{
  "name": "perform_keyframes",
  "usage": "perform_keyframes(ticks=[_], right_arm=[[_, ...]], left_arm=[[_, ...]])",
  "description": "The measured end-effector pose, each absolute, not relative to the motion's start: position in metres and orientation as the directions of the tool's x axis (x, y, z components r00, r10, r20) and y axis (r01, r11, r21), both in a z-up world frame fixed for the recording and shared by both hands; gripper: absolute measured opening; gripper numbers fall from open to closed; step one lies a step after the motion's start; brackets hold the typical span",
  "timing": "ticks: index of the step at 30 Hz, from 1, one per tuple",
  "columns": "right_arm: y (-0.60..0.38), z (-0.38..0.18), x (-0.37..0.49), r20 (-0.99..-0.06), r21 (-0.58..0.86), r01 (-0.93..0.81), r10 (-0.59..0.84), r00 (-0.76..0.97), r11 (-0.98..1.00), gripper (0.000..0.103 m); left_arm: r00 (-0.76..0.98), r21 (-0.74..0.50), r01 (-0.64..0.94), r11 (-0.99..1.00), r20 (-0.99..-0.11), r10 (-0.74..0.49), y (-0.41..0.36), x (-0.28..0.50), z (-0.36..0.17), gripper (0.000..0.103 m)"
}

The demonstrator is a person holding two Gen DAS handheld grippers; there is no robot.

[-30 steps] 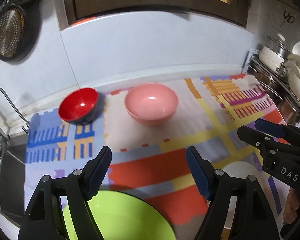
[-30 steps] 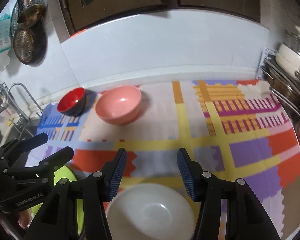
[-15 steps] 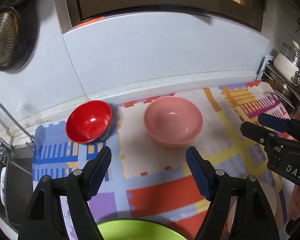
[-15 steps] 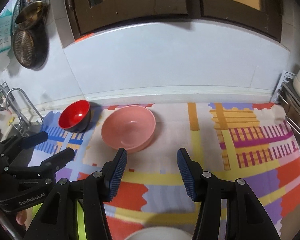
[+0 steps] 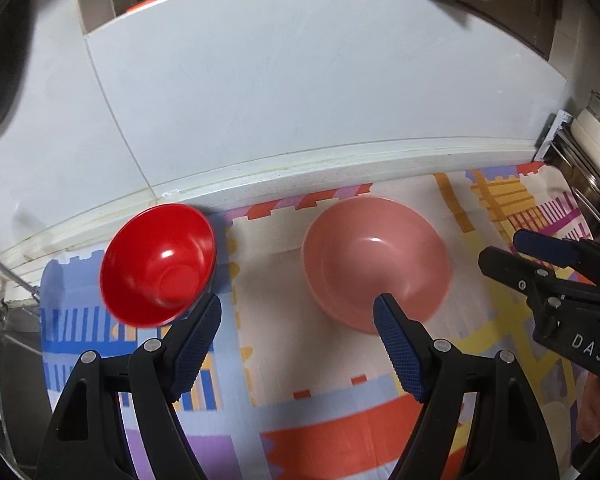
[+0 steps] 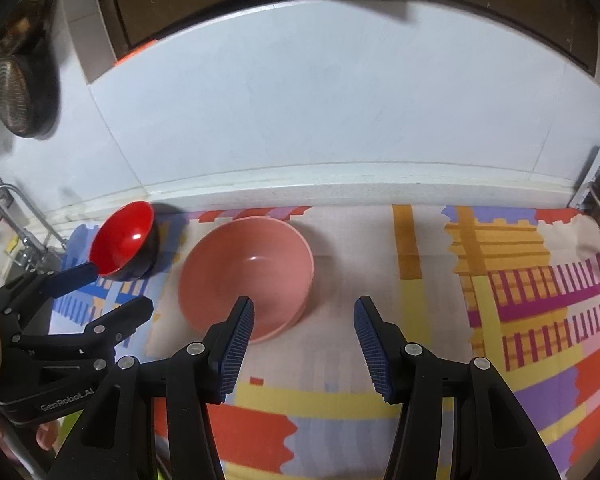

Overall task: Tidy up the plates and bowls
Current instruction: 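Move both grippers to the pink bowl rim and close them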

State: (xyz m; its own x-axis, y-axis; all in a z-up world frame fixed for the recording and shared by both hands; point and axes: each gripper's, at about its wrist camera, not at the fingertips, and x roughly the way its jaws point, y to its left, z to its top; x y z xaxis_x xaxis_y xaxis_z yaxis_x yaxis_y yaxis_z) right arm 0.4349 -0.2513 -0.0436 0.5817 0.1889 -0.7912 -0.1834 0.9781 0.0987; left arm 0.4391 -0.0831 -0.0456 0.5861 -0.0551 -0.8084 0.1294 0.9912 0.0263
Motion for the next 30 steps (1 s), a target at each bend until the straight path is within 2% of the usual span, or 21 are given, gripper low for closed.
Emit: perform_keyframes(ticks=[13,16,26,30], right_arm=[[-0.241,-0.074,0.474,-0.831,0.090,-0.195,0.182,0.526,0.977,0.052],[-0.240,-0.079,0.480,-0.842,0.098,-0.193,0.184,0.507,0.976,0.045],[-0.237,-0.093,0.489,-0.860,0.110,-0.192,0.190,0.473,0.975,0.033],[-0.236,-0.097,0.489,-0.864,0.122,-0.198,0.202,0.460,0.973,0.026]], left_arm=[[0.539,0.011,0.167,0.986,-0.839,-0.082,-0.083,0.482,-0.077,0.073],[0.527,-0.005,0.179,0.984,-0.844,-0.100,-0.085,0.489,-0.084,0.070],[0.479,-0.025,0.176,0.984,-0.871,-0.108,-0.088,0.503,-0.101,0.047],[0.459,-0.031,0.175,0.984,-0.882,-0.110,-0.088,0.504,-0.105,0.028]])
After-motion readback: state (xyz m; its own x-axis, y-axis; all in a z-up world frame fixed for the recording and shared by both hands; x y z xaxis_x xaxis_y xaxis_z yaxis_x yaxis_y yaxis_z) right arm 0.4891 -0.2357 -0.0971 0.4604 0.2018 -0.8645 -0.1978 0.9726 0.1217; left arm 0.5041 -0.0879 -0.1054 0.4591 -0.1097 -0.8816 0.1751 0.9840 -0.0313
